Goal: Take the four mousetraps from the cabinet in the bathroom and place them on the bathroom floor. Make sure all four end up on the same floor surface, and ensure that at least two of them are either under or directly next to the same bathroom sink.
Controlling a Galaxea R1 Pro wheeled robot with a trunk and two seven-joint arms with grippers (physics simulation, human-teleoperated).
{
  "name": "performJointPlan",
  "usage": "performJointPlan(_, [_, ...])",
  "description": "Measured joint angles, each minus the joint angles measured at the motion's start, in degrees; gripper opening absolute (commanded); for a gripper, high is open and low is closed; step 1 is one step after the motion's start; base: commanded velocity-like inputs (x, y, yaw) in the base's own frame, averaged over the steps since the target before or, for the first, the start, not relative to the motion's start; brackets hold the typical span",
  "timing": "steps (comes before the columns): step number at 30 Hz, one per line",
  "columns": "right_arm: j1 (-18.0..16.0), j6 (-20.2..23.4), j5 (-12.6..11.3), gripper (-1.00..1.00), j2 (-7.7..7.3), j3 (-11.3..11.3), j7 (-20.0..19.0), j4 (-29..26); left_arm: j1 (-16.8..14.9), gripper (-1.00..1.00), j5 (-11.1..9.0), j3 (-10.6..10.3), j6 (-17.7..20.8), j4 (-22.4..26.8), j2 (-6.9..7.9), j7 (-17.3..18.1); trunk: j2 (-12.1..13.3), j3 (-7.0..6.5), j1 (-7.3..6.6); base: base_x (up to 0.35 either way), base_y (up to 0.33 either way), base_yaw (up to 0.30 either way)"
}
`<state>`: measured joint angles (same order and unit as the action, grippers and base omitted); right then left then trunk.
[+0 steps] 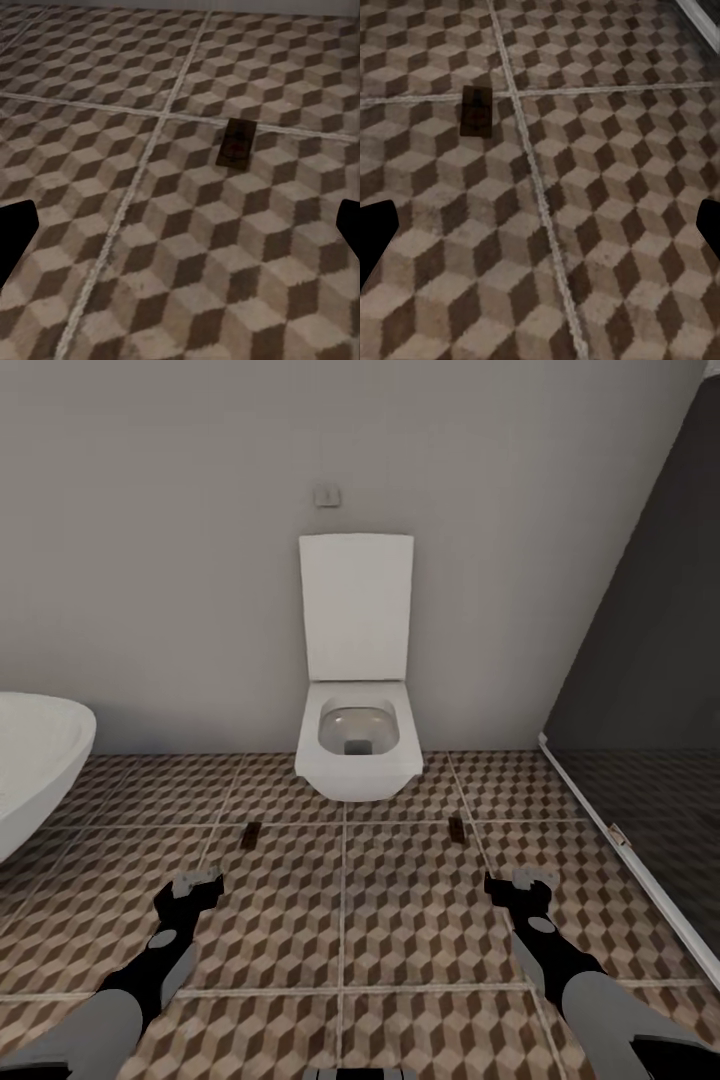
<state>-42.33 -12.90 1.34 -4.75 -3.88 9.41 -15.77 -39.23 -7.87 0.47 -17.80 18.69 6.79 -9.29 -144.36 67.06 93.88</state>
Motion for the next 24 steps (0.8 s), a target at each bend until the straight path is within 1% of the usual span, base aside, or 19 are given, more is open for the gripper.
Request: performJointPlan(24, [0.0,0.1,0.3,1.00,-0.03,0.1,-0.3,0.0,0.0,1.00,-0.1,0.1,0.0,0.0,0.06,-0.1,0.3,-5.32,-0.62,0.000,0.000,0.000])
